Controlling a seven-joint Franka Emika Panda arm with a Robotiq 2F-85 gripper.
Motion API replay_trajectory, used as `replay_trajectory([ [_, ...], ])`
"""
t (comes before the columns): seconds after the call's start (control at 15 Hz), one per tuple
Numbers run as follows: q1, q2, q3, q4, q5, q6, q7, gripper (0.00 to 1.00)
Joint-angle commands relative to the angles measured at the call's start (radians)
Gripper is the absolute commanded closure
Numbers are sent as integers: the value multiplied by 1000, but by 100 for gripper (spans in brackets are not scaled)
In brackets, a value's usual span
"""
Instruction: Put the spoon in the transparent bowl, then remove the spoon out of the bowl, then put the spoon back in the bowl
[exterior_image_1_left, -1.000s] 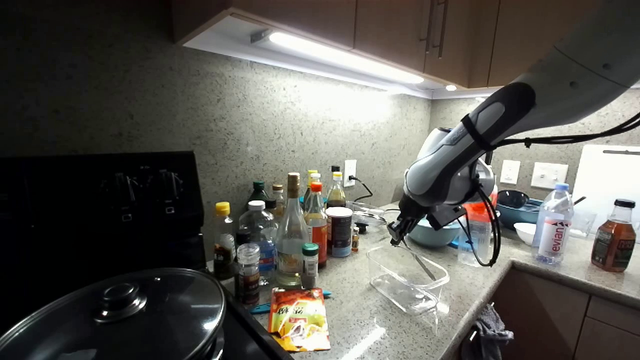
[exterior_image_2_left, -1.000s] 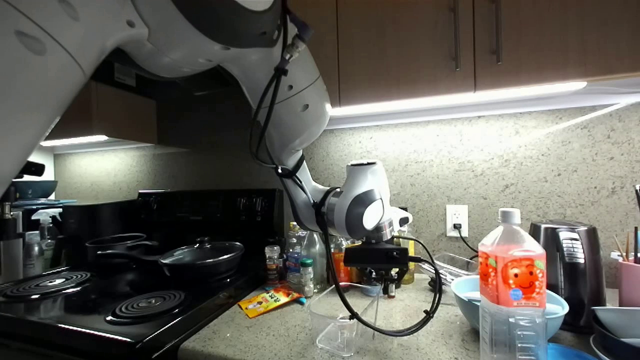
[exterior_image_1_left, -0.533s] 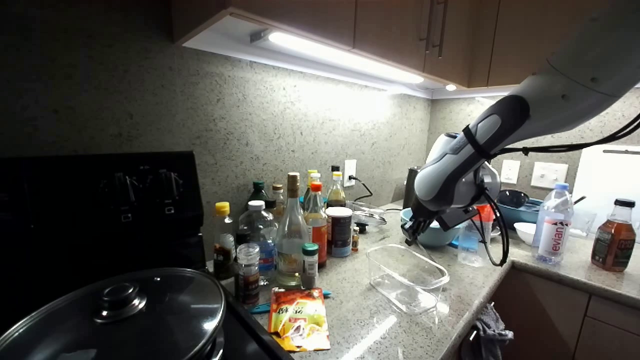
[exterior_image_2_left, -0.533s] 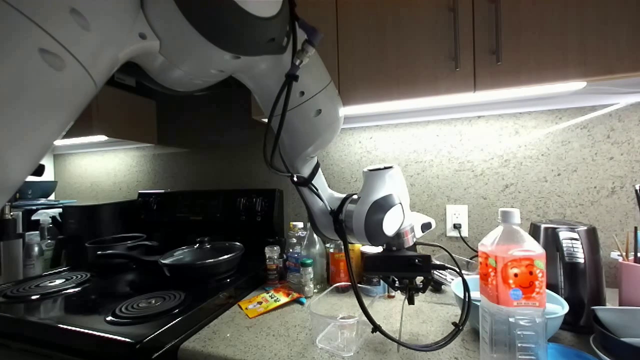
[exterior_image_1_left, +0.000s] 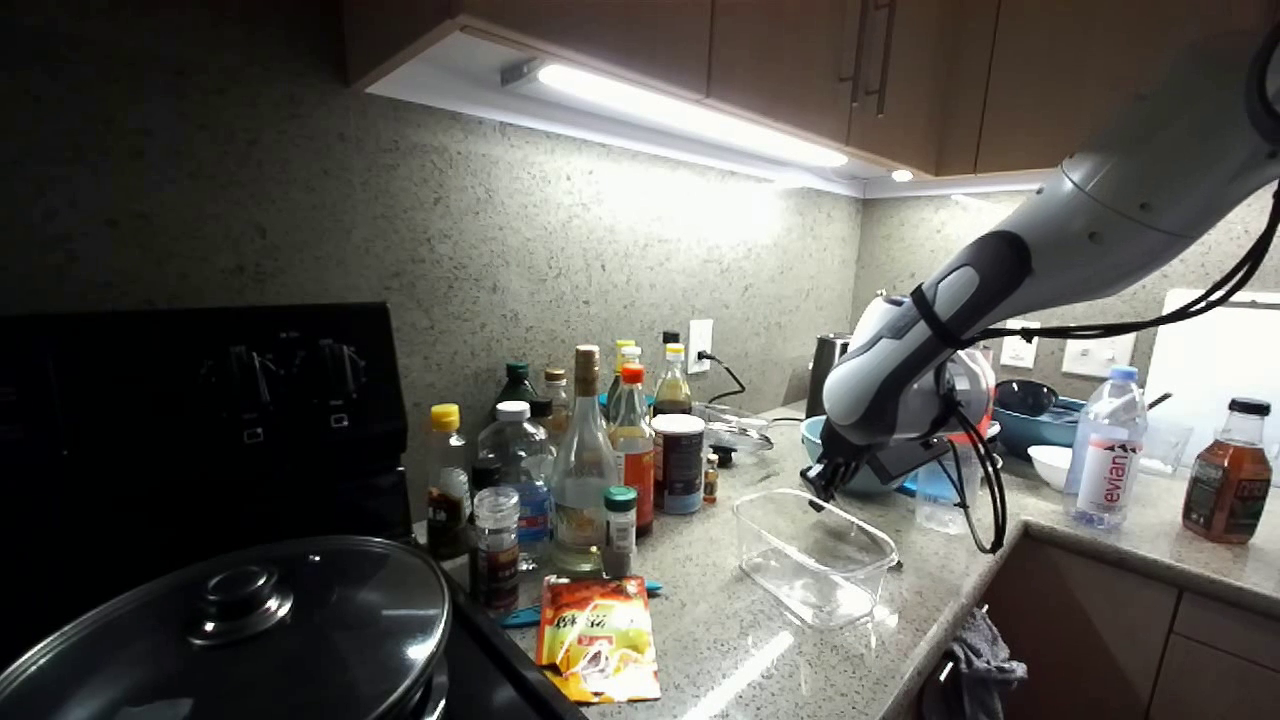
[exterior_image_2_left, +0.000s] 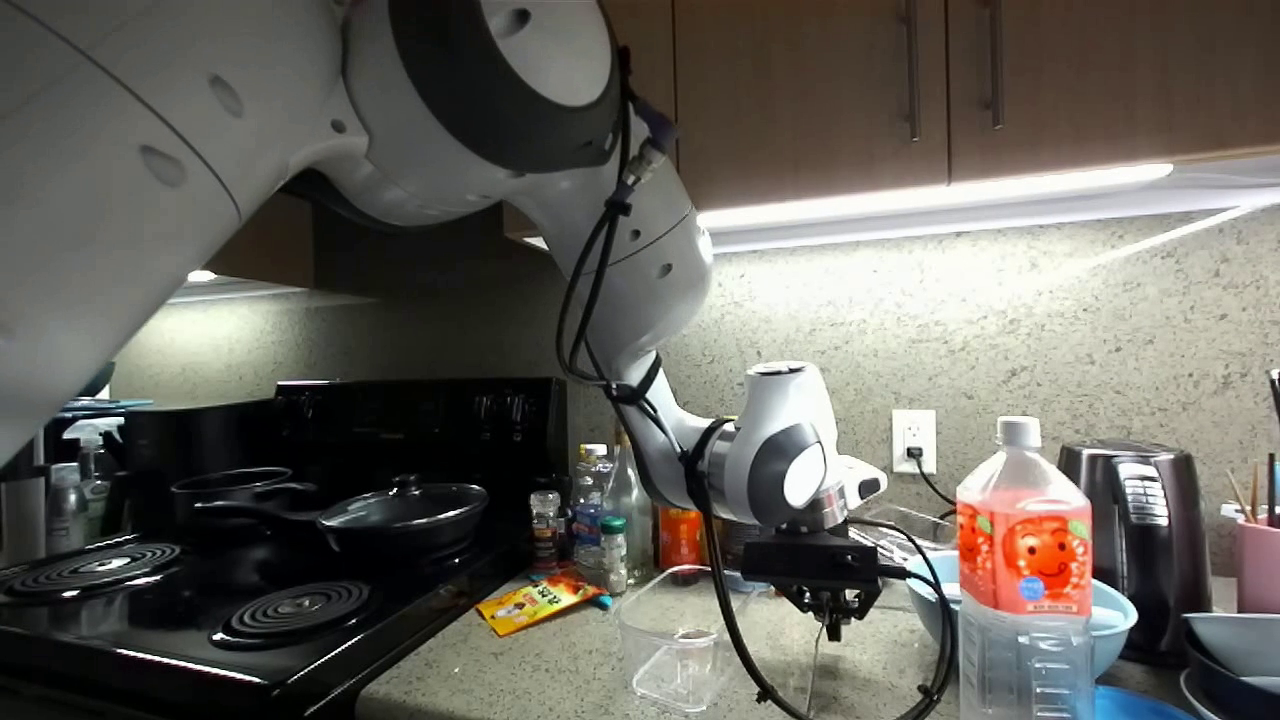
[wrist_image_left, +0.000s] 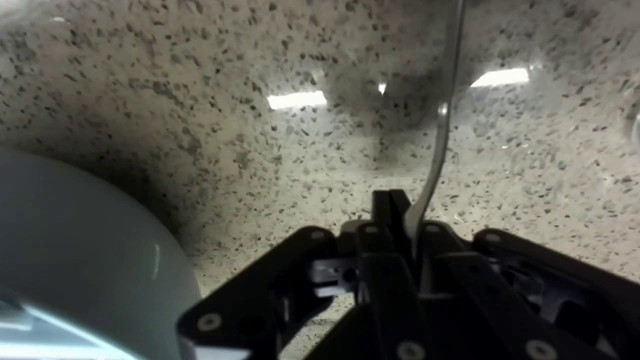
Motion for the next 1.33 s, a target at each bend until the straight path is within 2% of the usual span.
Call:
replay_trajectory([
  [0.0,-43,42,51,43,18,-10,-26,99],
  [0.33,-60,69,76,68,11,-14,-31,99],
  [0.4,-60,69,77,68,11,-15,-29,71],
  [0.53,-60,69,77,69,12,-13,-27,64],
  [0.8,-53,52,81,53,11,3,-25,38],
  [1.2,-11,-70,96,-63,-7,60,-15,0],
  [1.27,2,-93,90,-82,-13,70,-7,0],
])
